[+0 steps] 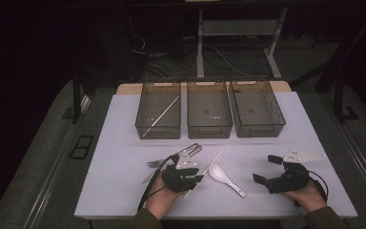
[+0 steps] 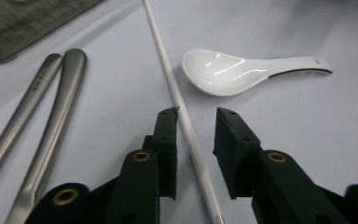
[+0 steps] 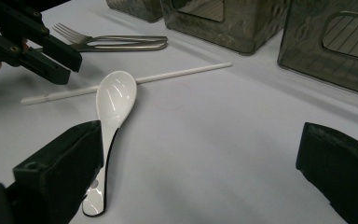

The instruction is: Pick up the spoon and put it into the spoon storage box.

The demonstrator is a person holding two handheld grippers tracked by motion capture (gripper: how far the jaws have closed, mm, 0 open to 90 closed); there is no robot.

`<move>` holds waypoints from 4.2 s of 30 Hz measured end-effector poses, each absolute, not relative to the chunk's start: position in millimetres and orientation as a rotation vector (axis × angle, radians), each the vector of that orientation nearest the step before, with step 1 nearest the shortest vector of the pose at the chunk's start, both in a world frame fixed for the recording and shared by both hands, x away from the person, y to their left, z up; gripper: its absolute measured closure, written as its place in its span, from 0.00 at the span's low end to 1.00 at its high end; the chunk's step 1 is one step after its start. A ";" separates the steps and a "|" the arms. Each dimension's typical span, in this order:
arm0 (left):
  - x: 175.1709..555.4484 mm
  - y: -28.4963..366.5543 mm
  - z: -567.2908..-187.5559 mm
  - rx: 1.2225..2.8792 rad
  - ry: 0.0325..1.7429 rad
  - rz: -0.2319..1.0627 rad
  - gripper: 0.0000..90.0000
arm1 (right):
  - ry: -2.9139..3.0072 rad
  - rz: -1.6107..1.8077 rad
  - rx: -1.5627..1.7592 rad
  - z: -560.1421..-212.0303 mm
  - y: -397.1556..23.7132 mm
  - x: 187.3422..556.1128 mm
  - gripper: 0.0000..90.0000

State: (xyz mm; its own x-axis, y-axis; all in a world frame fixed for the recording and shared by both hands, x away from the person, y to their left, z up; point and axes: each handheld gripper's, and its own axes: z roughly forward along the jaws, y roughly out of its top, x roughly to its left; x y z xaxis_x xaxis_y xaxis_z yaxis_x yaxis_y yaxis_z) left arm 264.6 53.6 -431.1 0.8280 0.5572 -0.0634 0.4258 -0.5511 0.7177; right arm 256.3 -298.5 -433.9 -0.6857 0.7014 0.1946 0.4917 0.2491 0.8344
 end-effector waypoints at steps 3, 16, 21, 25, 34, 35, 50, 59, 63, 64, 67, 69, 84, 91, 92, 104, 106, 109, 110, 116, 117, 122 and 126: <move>265.0 50.0 -435.0 2.255 0.723 0.222 0.79 | 2.301 1.411 1.122 -433.8 -298.4 256.0 0.01; 266.0 45.8 -444.1 2.308 0.718 0.235 0.84 | 2.301 1.411 1.122 -433.8 -298.5 256.1 0.01; 267.8 48.2 -442.9 2.312 0.718 0.241 0.89 | 2.300 1.412 1.124 -433.7 -298.5 256.0 0.01; 268.9 50.7 -441.7 2.318 0.719 0.248 0.91 | 2.300 1.412 1.123 -433.7 -298.4 255.9 0.01; 275.9 62.1 -440.3 2.344 0.736 0.299 0.92 | 2.299 1.413 1.121 -433.4 -298.8 255.8 0.01; 277.2 64.0 -440.2 2.344 0.741 0.299 0.92 | 2.300 1.414 1.120 -433.3 -298.8 255.6 0.01; 290.9 63.8 -446.0 2.263 0.796 0.238 0.88 | 2.300 1.410 1.122 -433.6 -298.3 255.8 0.01; 292.2 67.4 -449.0 2.230 0.815 0.205 0.93 | 2.302 1.409 1.118 -433.7 -298.0 255.7 0.01; 292.5 67.7 -448.9 2.232 0.805 0.204 0.93 | 2.302 1.409 1.120 -433.6 -298.0 255.8 0.01; 292.9 67.9 -449.0 2.227 0.805 0.198 0.93 | 2.302 1.409 1.119 -433.6 -297.9 255.8 0.01; 293.0 67.4 -448.2 2.239 0.785 0.211 0.93 | 2.301 1.412 1.116 -433.5 -298.2 255.8 0.01; 293.0 67.3 -447.0 2.234 0.781 0.195 0.93 | 2.302 1.412 1.117 -433.4 -298.2 255.7 0.01; 288.7 77.1 -426.9 2.220 0.709 0.160 0.93 | 2.301 1.417 1.111 -433.1 -298.1 255.6 0.01; 289.8 88.7 -415.0 2.207 0.693 0.152 0.93 | 2.303 1.415 1.115 -433.4 -298.1 255.9 0.01; 289.5 89.6 -413.2 2.198 0.696 0.155 0.93 | 2.302 1.417 1.114 -433.3 -298.1 255.8 0.01; 294.1 112.8 -394.9 2.158 0.702 0.199 0.93 | 2.304 1.413 1.113 -433.5 -297.9 255.9 0.01; 295.2 117.4 -392.1 2.145 0.710 0.210 0.93 | 2.304 1.412 1.113 -433.6 -297.8 256.0 0.01; 297.5 124.4 -388.6 2.124 0.727 0.224 0.93 | 2.304 1.410 1.116 -433.7 -297.8 256.0 0.01; 298.3 126.7 -387.3 2.120 0.731 0.229 0.93 | 2.304 1.409 1.117 -433.7 -297.9 256.1 0.01; 304.4 137.1 -380.4 2.091 0.757 0.257 0.93 | 2.304 1.406 1.118 -434.1 -298.2 256.7 0.01; 305.9 138.7 -379.1 2.090 0.760 0.266 0.93 | 2.304 1.407 1.119 -434.1 -298.2 256.8 0.01; 316.6 146.8 -372.6 2.076 0.782 0.297 0.93 | 2.293 1.411 1.131 -434.0 -298.8 256.8 0.01; 325.3 151.9 -367.1 2.072 0.795 0.310 0.93 | 2.295 1.412 1.129 -434.2 -299.0 257.2 0.01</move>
